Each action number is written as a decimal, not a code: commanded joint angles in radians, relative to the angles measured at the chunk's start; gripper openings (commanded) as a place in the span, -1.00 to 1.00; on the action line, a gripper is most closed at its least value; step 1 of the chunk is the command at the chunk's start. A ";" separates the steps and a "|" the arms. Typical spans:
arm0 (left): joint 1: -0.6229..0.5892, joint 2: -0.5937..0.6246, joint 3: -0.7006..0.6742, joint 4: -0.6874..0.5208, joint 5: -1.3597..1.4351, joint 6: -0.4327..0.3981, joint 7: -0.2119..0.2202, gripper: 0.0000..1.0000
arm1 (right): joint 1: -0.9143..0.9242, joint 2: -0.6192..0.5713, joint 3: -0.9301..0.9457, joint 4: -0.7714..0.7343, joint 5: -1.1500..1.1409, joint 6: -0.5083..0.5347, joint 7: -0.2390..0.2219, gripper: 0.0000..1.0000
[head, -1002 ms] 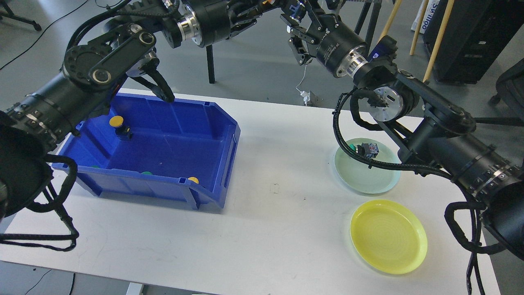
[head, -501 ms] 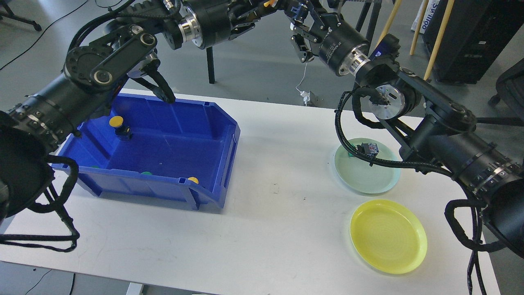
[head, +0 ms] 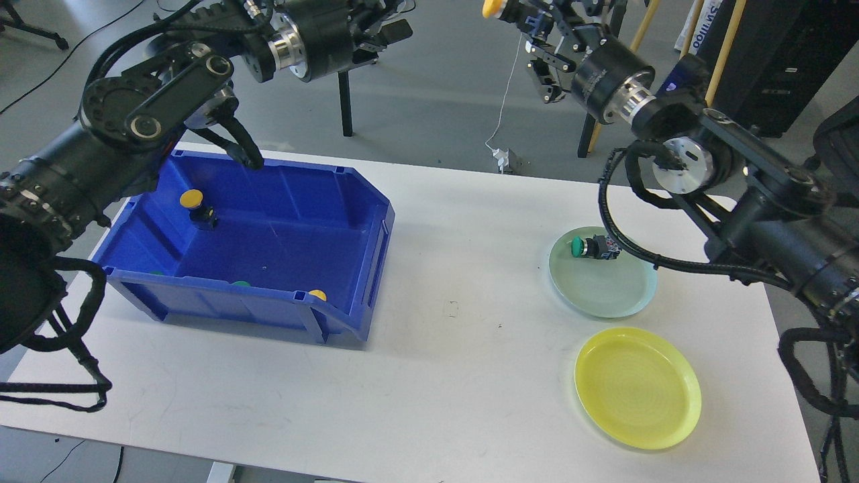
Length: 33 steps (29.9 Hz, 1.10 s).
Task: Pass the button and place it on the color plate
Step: 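Carry the button to the yellow plate and open the right gripper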
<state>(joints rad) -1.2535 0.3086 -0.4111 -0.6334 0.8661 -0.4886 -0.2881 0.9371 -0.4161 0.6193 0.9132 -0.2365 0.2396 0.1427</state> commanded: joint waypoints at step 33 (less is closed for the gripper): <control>-0.037 0.023 -0.020 -0.003 0.002 0.000 -0.040 0.99 | -0.442 -0.626 -0.477 0.467 -0.106 0.064 -0.021 0.35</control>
<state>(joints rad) -1.2901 0.3313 -0.4311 -0.6366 0.8668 -0.4887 -0.3281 0.4921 -1.0534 0.1426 1.3772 -0.3419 0.3058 0.1214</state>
